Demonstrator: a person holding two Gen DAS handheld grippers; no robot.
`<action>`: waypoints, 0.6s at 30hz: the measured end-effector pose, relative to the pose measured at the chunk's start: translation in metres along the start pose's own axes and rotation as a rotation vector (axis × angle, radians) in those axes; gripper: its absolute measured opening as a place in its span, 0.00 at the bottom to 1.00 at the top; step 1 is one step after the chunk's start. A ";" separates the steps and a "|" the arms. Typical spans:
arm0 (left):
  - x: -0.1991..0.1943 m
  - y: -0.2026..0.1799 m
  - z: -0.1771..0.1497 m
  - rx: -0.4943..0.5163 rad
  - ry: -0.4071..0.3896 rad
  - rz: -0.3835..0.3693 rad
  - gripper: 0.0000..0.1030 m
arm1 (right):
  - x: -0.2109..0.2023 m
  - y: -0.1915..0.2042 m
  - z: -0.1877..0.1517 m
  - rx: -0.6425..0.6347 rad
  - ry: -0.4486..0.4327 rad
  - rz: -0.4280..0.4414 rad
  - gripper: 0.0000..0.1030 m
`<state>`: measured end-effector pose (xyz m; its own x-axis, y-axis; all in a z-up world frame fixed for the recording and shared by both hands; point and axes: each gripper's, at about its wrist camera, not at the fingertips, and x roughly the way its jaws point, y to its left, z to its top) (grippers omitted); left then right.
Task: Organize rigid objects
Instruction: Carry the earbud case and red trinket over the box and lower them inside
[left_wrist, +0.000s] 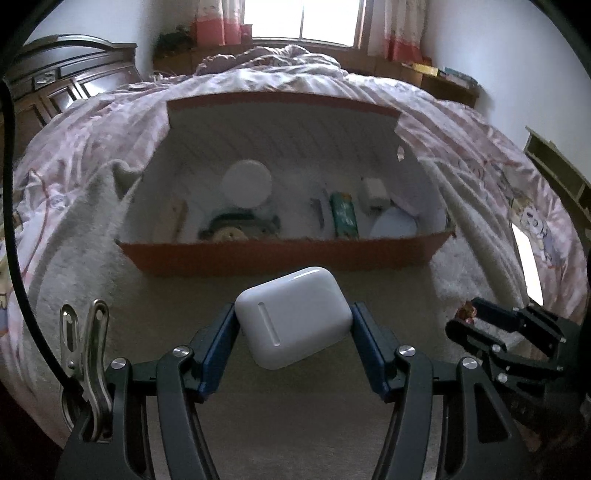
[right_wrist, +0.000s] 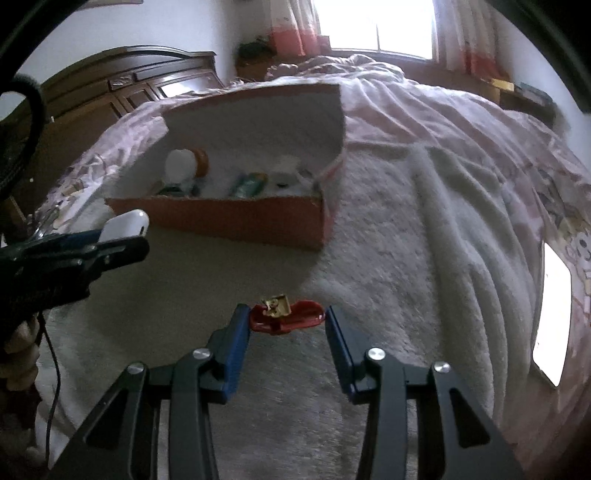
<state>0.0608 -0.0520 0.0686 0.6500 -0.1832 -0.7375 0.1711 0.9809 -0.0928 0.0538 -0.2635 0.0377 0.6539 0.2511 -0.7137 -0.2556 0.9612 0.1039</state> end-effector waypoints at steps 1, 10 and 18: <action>-0.003 0.004 0.002 -0.009 -0.008 -0.005 0.61 | -0.001 0.002 0.001 -0.004 -0.002 0.008 0.43; -0.011 0.021 0.024 -0.024 -0.059 0.025 0.61 | -0.006 0.019 0.024 -0.045 -0.027 0.032 0.43; -0.006 0.025 0.048 -0.017 -0.080 0.056 0.61 | -0.004 0.030 0.056 -0.074 -0.059 0.042 0.43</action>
<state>0.0966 -0.0294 0.1023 0.7157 -0.1321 -0.6858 0.1210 0.9905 -0.0645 0.0836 -0.2290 0.0821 0.6817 0.2993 -0.6676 -0.3343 0.9391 0.0797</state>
